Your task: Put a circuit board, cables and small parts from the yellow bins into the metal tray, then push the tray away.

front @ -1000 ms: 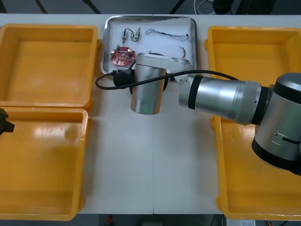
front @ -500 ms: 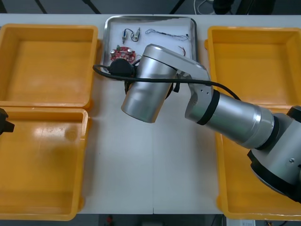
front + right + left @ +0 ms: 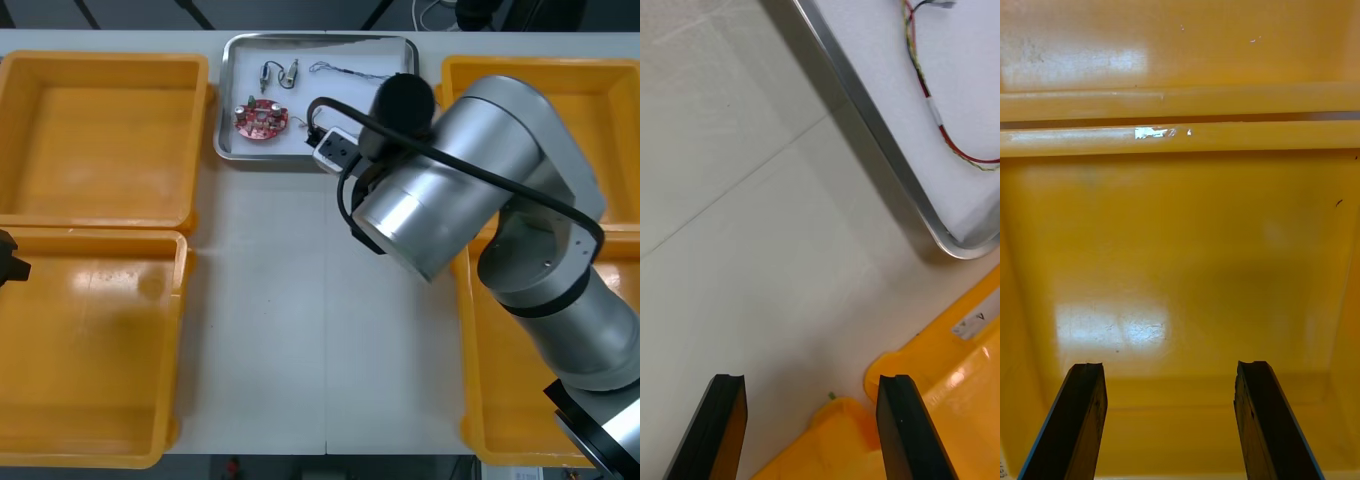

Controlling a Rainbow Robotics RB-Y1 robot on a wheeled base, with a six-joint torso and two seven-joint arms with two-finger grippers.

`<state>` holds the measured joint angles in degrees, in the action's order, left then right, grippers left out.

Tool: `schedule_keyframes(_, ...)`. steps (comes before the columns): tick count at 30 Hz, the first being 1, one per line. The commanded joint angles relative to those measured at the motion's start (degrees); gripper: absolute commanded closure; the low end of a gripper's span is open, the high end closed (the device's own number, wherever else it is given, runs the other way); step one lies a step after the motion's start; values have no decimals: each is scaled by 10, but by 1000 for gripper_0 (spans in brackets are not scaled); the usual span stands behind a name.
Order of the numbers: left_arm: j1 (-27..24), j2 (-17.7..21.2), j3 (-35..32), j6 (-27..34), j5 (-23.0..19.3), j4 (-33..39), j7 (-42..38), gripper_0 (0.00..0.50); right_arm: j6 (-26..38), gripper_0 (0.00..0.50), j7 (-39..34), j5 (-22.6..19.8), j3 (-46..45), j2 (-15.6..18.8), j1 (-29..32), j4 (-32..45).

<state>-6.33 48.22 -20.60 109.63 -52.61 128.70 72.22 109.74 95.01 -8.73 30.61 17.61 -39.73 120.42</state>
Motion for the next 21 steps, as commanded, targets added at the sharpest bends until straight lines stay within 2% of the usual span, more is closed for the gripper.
schedule_keyframes(1, 9, 25, -15, 4, 5, 15, 38, 0, 3, 0, 11, -2, -47, 45, 28, 73)
schedule_keyframes(11, 9, 25, -15, 4, 5, 15, 38, 0, 3, 0, -12, -88, -198, 81, 107, 137)
schedule_keyframes(21, 9, 25, -15, 4, 5, 15, 38, 0, 3, 0, -38, -128, -308, 118, 179, 176)
